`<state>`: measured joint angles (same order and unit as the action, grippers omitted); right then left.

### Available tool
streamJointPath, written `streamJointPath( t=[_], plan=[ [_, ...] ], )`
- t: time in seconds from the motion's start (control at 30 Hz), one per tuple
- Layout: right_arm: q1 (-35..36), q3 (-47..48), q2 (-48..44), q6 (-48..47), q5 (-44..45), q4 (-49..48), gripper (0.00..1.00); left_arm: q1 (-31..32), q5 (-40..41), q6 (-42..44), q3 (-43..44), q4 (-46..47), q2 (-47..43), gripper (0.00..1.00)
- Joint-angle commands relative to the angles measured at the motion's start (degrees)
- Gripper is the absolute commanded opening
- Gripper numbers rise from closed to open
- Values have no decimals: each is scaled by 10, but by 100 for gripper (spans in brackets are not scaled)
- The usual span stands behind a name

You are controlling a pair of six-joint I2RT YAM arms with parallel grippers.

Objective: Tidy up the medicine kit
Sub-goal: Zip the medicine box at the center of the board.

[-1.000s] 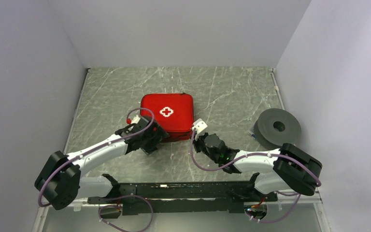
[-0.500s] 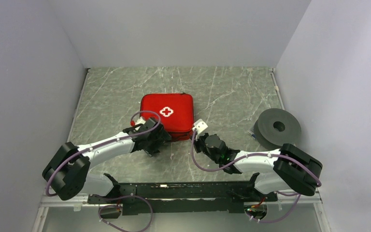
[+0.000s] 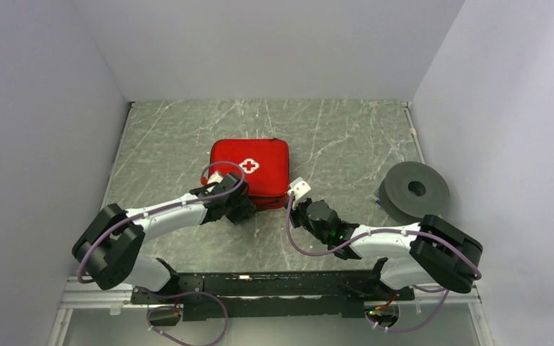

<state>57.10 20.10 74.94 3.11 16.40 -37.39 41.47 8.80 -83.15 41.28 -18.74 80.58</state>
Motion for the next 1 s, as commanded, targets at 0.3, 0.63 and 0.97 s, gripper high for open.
streamJointPath(
  t=[0.3, 0.63, 0.97],
  plan=[
    [1, -22, -30, -6, 9, 32, 0, -35, 27, 16, -21, 43, 22, 0],
    [-2, -38, -61, -13, 44, 78, 0, -92, -32, 95, -97, 88, -56, 0],
    [-7, -11, -61, -26, 52, 108, 0, -128, -163, 259, -117, 57, -106, 0]
  ],
)
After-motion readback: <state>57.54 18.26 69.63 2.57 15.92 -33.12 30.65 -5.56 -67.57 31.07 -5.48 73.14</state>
